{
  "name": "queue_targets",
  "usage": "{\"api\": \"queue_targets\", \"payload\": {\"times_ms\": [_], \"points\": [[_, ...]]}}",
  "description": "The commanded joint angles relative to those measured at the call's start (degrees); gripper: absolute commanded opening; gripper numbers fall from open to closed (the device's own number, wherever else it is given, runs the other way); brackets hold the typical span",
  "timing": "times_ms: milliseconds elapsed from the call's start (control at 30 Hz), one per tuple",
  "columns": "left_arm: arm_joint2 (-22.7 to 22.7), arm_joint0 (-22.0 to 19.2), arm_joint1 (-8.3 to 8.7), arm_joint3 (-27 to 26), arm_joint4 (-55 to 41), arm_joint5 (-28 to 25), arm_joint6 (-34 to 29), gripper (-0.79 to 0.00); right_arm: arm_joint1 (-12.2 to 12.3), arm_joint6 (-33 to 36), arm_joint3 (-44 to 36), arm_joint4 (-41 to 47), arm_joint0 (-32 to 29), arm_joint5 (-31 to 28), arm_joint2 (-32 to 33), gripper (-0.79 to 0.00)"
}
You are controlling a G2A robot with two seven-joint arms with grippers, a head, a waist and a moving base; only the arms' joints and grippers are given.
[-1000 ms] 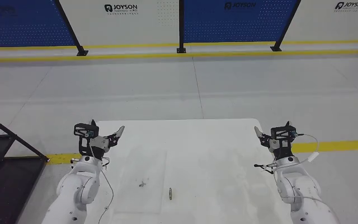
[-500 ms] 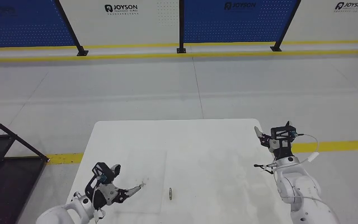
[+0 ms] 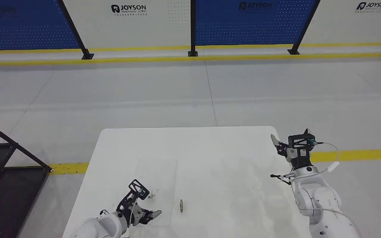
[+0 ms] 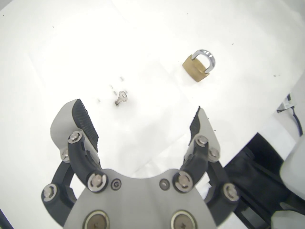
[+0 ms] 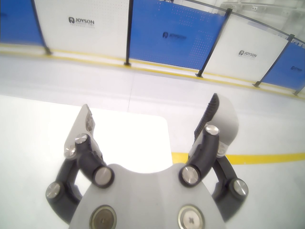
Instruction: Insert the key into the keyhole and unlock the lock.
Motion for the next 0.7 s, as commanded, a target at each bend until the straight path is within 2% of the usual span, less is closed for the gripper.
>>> {"api": "queue_targets", "payload": {"times_ms": [0,33,67,133,167,333,367,533,600,667], "points": [[1.4,-1.5,-0.11,1.4,0.9,1.6,-0.3,-0.129,0.0,0.0,0.0,0.0,0.0,0.0,0.0,0.000],[2.0,-2.2,-0.17,2.0,1.1,2.2,-0.3,-0.120,0.0,0.0,0.0,0.0,0.0,0.0,0.0,0.000],[2.4,-2.7,-0.18,2.3,2.4,2.7,0.1,-0.169,0.0,0.0,0.0,0.0,0.0,0.0,0.0,0.000],[3.6,-3.2,-0.29,3.3,3.4,4.0,1.1,-0.203,0.0,0.0,0.0,0.0,0.0,0.0,0.0,0.000],[4.0,-3.6,-0.31,3.7,4.1,4.4,1.1,-0.249,0.0,0.0,0.0,0.0,0.0,0.0,0.0,0.000],[6.3,-4.9,-0.39,5.0,9.6,7.5,2.3,-0.252,0.0,0.0,0.0,0.0,0.0,0.0,0.0,0.000],[6.8,-4.9,-0.45,5.3,9.8,7.9,2.7,-0.286,0.0,0.0,0.0,0.0,0.0,0.0,0.0,0.000],[8.5,-6.3,-0.62,7.3,12.7,10.5,3.4,-0.326,0.0,0.0,0.0,0.0,0.0,0.0,0.0,0.000],[9.2,-7.1,-0.71,8.3,13.5,11.3,3.4,-0.394,0.0,0.0,0.0,0.0,0.0,0.0,0.0,0.000],[9.6,-7.8,-0.80,9.1,13.6,12.0,3.4,-0.413,0.0,0.0,0.0,0.0,0.0,0.0,0.0,0.000]]}}
